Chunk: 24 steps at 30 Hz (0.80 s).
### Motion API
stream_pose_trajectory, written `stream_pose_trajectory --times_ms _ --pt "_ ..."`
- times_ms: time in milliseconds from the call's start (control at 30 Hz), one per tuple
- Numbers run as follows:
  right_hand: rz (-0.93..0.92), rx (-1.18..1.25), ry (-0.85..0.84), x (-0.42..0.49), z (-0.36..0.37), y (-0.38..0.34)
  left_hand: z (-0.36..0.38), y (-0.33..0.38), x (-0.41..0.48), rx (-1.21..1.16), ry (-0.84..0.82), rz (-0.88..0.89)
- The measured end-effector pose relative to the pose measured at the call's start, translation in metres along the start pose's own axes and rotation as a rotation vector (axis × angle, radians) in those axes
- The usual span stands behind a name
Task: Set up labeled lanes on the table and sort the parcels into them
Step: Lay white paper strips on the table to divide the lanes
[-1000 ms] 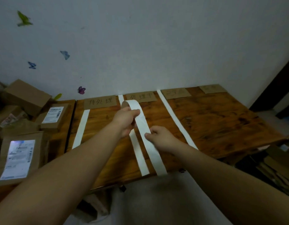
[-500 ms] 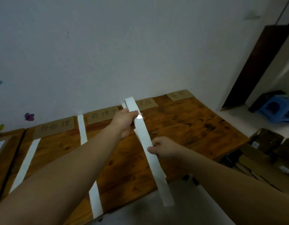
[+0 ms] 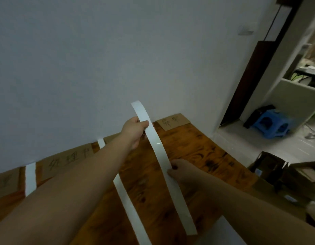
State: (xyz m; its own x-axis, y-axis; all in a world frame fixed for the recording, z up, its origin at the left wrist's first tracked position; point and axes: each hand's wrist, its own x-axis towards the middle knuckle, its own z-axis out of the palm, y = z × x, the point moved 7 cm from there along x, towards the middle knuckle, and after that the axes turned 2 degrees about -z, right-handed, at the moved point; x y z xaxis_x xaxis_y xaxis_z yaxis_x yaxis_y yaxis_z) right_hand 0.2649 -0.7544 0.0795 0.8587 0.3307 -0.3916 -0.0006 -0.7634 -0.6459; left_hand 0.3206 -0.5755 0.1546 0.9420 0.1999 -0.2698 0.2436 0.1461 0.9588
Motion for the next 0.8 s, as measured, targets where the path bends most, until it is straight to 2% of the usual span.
stream_pose_trajectory --times_ms 200,467,500,567,633,700,800 --pt "-0.039 -0.017 -0.013 0.059 -0.039 0.045 0.050 -0.022 0.065 0.158 0.050 -0.010" --pt "-0.164 0.057 -0.095 0.128 -0.055 0.121 0.106 -0.110 0.122 0.399 0.217 -0.127" --pt "-0.165 0.070 -0.100 0.133 -0.053 0.131 0.111 -0.123 0.126 0.467 0.213 -0.128" --pt "-0.170 0.063 -0.103 0.139 -0.049 0.148 0.124 -0.148 0.131 0.775 0.133 -0.090" --pt "-0.250 -0.112 -0.064 0.140 -0.046 0.160 0.137 -0.181 0.132 1.146 -0.048 -0.082" --pt "-0.382 -0.432 -0.061 0.137 -0.036 0.169 0.144 -0.211 0.132 1.400 -0.191 -0.098" --pt "-0.501 -0.703 -0.160 0.135 -0.018 0.186 0.145 -0.234 0.136 1.542 -0.256 -0.098"
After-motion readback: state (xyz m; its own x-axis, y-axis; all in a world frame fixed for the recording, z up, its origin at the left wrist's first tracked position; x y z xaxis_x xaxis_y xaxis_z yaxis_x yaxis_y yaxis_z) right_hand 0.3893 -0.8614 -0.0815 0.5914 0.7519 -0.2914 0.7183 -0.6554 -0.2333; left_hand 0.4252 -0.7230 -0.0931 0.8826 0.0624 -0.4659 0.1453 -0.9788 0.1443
